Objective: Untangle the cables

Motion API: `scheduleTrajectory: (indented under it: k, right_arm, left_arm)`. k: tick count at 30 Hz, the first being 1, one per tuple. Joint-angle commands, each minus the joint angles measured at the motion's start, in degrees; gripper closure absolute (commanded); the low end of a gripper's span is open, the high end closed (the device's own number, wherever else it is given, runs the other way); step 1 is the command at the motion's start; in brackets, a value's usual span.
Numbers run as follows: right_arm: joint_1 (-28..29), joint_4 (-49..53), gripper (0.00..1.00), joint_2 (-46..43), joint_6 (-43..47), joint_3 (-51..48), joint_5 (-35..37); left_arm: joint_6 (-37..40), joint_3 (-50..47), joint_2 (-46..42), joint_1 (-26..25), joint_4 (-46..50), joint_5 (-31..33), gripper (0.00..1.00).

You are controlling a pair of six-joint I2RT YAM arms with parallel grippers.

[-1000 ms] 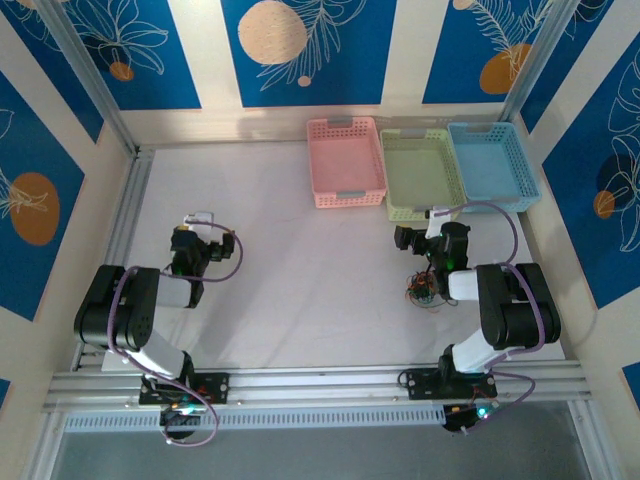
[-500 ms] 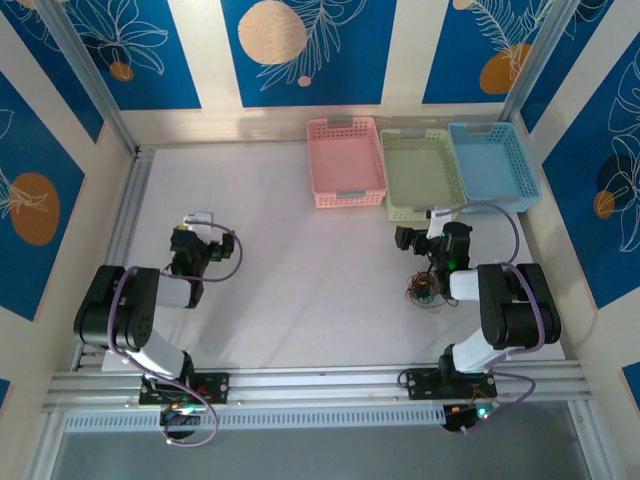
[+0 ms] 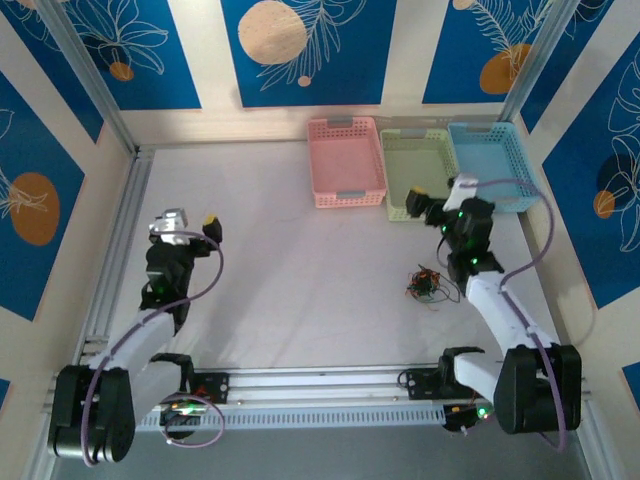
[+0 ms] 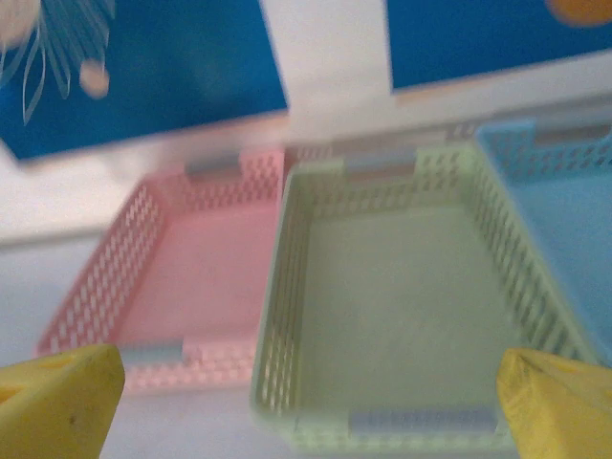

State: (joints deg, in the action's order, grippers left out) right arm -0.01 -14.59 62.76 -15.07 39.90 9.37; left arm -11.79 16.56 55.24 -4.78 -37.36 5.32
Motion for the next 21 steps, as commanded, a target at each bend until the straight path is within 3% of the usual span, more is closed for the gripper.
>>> scheduleTrajectory:
  k: [1,8,13,15,21]
  right_arm:
    - [-4.6,19.5,0.03,5.1,-8.4,9.2,-6.0]
    - [-6.3,34.6,0.1,23.8,-6.7,30.3,-2.1]
    - [-8.5,42.7,0.13,37.1,-4.5,45.5,0.6]
    - [-9.8,47.6,0.21,42.6,-4.6,52.6,-0.2]
    - [-11.5,53.7,0.23,53.2,-2.5,64.8,0.8]
  left_arm:
    - [-11.5,2.1,-2.9,-0.1,9.6,-6.3,0.0]
    - [-15.5,3.6,-1.2,-0.2,14.1,-15.5,0.05]
    - [-15.8,3.0,1.9,-0.2,12.7,-15.6,0.06]
    - [-15.3,2.8,2.7,-0.2,12.3,-15.3,0.06]
    - [-14.8,1.9,3.4,-0.2,10.9,-15.0,0.06]
